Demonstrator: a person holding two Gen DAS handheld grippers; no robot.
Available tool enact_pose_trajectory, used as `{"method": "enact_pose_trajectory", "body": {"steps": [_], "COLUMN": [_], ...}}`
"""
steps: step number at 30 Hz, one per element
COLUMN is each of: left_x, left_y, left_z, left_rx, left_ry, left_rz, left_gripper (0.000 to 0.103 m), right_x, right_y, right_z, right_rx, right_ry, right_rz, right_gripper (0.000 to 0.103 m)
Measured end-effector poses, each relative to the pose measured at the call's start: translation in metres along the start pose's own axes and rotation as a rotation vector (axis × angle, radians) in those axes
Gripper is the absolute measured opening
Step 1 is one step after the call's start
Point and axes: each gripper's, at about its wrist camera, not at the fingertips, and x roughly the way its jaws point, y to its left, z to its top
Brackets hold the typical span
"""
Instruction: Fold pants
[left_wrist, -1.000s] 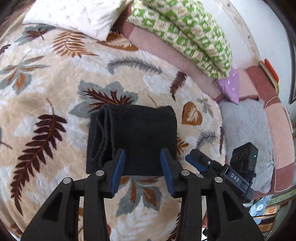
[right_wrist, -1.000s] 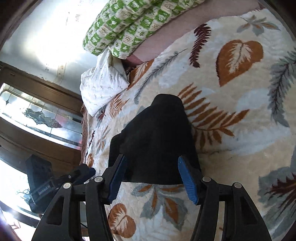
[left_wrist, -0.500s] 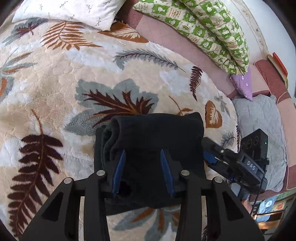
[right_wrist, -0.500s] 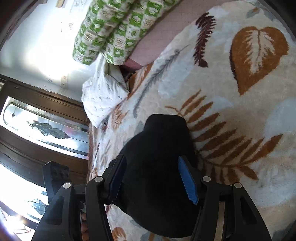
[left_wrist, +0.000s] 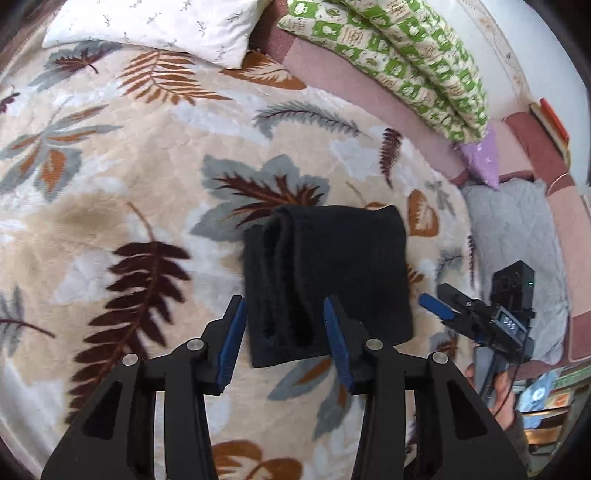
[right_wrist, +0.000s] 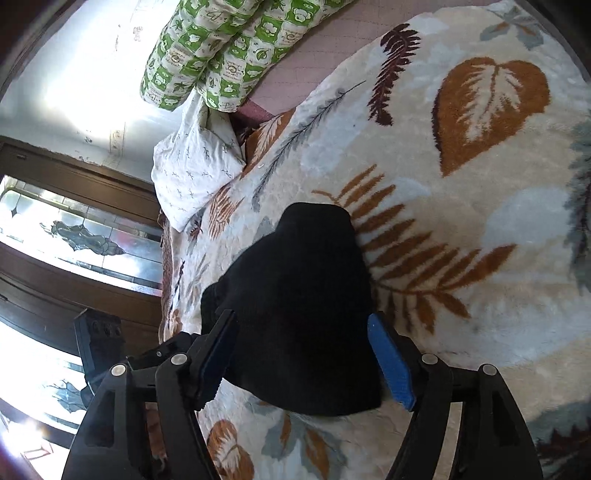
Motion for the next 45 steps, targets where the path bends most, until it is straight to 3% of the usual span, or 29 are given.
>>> {"method": "enact_pose_trajectory", "body": {"steps": [3, 8, 13, 15, 20, 25, 38, 45], "left_x": [0.007, 0.012, 0.005, 0.002, 0.020, 0.033, 0.047, 0.038], "left_y": [0.001, -0.005, -0.020, -0.030, -0.030, -0.021, -0.016, 0.003], "left_z": [-0.003, 0.000, -0.004, -0.004, 0.001, -0.002, -0.007, 0.000], "left_rx": [0.012, 0.011, 0.014, 0.055, 0.103, 0.124, 0.100, 0.002], "left_ry": [0.024, 0.028, 0.020, -0.016, -0.044, -0.033, -0.003, 0.030], "left_rz": [0.031, 0.022, -0.073, -0.019, 0.184, 0.233, 0.181, 0.058], "left_gripper": [0.049, 0.050, 0.051, 0.069, 0.069, 0.069, 0.072, 0.072], "right_x": [-0.002, 0.009, 0.019, 0.021, 0.024, 0.026, 0.030, 0.028], "right_y": [-0.015, -0.025, -0.021, -0.020, -0.018, -0.019, -0.018, -0.018], "right_z": [-0.007, -0.014, -0.019, -0.018, -0.016, -0.015, -0.012, -0.008], "right_rx": [0.038, 0.073, 0.057, 0.052, 0.051, 0.040, 0.015, 0.009], "right_ry": [0.003, 0.027, 0.049, 0.053, 0.055, 0.059, 0.060, 0.067], "right_rz": [0.005, 0.041, 0.059, 0.063, 0.075, 0.085, 0.103, 0.106], "right_gripper": [0.074, 0.075, 0.077, 0.078, 0.079, 0.080, 0.084, 0.083]}}
